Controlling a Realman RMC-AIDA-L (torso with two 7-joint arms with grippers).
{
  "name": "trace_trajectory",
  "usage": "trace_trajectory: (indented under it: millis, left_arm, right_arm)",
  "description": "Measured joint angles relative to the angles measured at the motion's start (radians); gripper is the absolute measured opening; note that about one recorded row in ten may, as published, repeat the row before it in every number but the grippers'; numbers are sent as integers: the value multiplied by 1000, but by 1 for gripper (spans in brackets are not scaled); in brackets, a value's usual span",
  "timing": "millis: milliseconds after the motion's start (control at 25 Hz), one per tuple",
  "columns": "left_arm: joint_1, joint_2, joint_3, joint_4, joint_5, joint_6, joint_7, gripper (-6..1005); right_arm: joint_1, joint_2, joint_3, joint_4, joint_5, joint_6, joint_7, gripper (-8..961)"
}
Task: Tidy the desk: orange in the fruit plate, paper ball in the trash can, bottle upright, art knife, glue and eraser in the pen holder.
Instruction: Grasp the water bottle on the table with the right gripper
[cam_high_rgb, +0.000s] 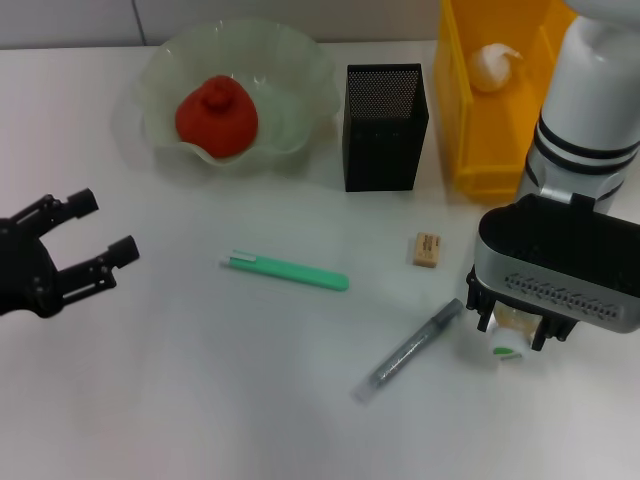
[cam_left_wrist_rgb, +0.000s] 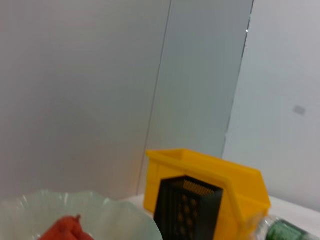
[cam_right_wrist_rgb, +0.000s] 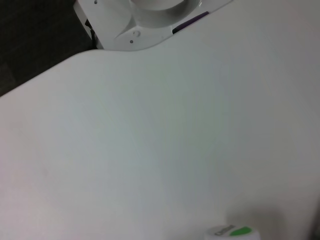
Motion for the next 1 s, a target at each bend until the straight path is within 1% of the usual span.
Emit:
trace_trajectory:
  millis: [80, 120, 360, 440, 880, 1000]
  left_arm:
    - [0, 0, 0, 0, 0, 0, 0, 860]
    - [-3, 0, 0, 1, 27, 0, 0, 860]
    - [-10, 1, 0, 1, 66, 4, -3, 860]
    - [-11, 2, 0, 1, 75, 6, -3, 860]
    - [-24, 7, 0, 3, 115, 9, -10, 860]
    - [-25, 12, 0, 3, 129, 22, -12, 860]
  right_arm:
    - [2, 0, -6, 0, 1, 0, 8, 529]
    - [3, 0, -11, 0, 3, 1, 16, 529]
    - [5, 0, -19, -6, 4, 1, 26, 526]
    - [7, 0, -20, -6, 10, 1, 30, 491]
    - [12, 0, -22, -1, 17, 10, 36, 489]
    - [12, 0, -22, 0, 24, 14, 38, 489]
